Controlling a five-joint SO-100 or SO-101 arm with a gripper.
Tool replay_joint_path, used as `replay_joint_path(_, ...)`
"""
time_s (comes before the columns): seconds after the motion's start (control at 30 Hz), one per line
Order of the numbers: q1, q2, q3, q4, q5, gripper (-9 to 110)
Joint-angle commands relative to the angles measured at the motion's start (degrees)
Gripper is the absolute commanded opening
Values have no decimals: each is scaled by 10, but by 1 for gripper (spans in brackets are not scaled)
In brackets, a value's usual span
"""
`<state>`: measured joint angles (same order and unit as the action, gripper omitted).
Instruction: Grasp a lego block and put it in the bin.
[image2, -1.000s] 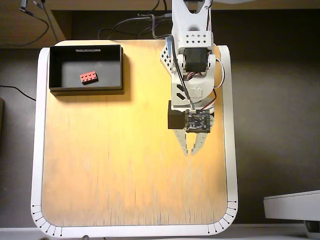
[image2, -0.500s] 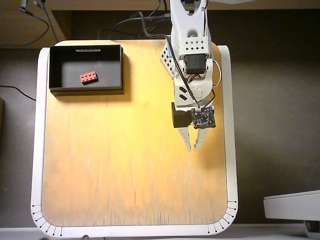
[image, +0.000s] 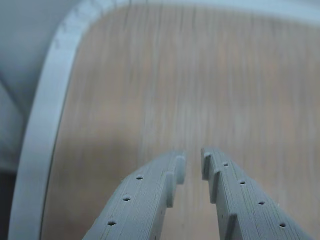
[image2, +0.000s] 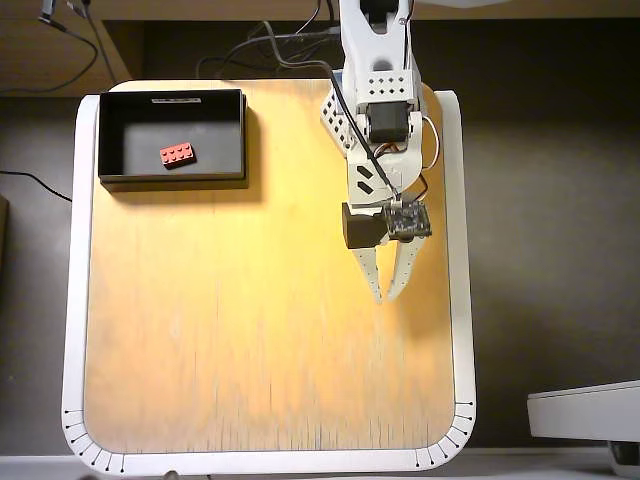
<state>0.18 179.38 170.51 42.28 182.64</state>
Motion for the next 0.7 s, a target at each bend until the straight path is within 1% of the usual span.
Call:
replay_joint_path(0.0, 10, 35, 44, -18, 5, 0)
replay_joint_path(0.27, 36, 52, 112, -17, 25, 0)
replay_joint_path(0.67, 34, 95, 113, 190, 40, 0)
